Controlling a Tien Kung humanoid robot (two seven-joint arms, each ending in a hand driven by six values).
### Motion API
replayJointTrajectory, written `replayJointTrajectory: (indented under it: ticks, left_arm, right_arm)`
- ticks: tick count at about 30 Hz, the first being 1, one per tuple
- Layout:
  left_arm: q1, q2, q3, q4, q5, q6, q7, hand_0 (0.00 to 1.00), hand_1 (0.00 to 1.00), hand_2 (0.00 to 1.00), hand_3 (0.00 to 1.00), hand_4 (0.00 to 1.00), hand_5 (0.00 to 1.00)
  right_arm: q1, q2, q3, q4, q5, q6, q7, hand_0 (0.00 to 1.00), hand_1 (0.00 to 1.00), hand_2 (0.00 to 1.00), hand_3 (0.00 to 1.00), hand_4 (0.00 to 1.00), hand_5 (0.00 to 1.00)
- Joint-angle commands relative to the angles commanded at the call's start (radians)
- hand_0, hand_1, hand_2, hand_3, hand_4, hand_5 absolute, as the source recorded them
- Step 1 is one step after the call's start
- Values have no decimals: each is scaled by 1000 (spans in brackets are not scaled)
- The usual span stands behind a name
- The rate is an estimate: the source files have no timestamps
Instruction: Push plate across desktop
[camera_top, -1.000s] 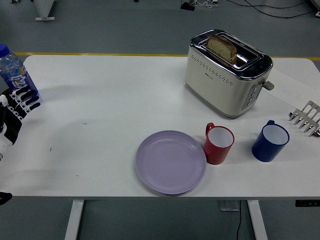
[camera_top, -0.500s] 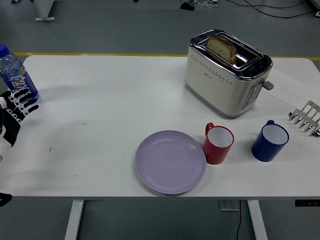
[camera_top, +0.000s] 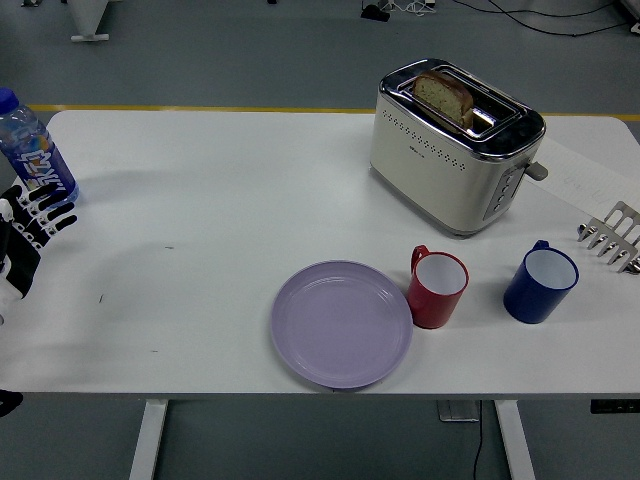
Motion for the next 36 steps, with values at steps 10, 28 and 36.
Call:
replayJointTrajectory:
  ticks: [10,28,36]
  left_arm:
    - [-6,3,-8,2,1,-3,5,702,738,730,682,550,998]
    - [-14,3,-23,13,9,2,17,704,738,728,680,554,998]
    - [-14,0,-24,14,12,5,18,704,738,728,680,556,998]
  right_arm:
    - [6,-2,1,-1,0,1,3,643,608,666,770,506,563]
    - [14,-2,4,-2,-3,1,3,643,608,666,770,505,562]
    - [15,-3,2,-3,-2,1,3,643,608,667,770,505,561]
